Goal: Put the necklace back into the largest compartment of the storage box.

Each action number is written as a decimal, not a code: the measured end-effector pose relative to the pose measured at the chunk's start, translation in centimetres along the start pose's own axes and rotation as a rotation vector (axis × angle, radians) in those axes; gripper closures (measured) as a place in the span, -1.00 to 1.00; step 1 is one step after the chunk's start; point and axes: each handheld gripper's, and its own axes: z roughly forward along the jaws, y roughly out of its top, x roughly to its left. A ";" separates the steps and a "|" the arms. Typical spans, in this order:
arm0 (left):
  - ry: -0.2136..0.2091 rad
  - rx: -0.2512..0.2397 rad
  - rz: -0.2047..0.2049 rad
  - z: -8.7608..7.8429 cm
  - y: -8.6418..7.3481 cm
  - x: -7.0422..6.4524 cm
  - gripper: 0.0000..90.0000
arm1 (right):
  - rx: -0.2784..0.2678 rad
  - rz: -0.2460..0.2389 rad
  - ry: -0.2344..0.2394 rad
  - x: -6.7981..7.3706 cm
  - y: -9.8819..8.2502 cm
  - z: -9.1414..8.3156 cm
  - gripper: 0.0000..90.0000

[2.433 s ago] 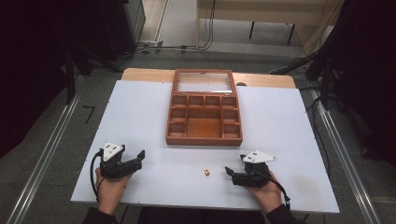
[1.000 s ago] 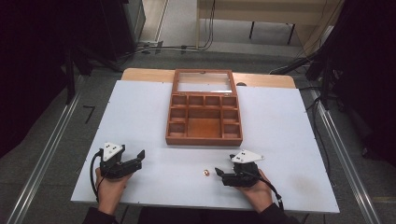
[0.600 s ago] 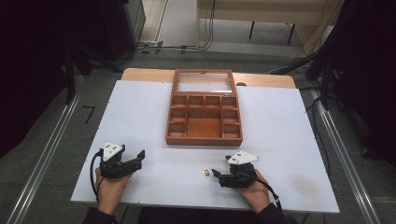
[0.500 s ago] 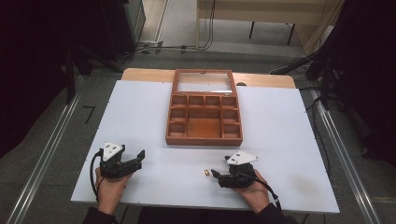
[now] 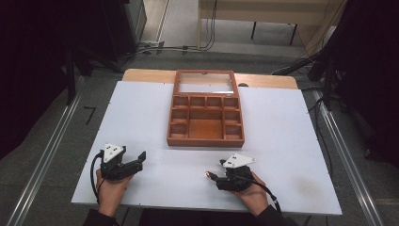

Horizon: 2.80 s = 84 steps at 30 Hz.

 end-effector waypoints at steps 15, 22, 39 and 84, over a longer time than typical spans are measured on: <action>0.002 0.001 0.000 0.0 0.0 0.0 -0.56 | -0.007 -0.041 0.033 0.8 0.3 0.5 0.14; 0.000 0.001 -0.001 0.0 0.0 0.1 -0.56 | 0.007 -0.053 0.058 1.2 0.4 0.9 0.38; -0.005 -0.001 -0.001 -0.1 0.0 0.1 -0.56 | 0.007 -0.058 0.070 1.1 0.5 0.5 0.84; -0.010 0.003 -0.006 -0.1 0.0 0.0 -0.56 | -0.088 -0.018 0.059 -0.3 3.0 -3.0 0.85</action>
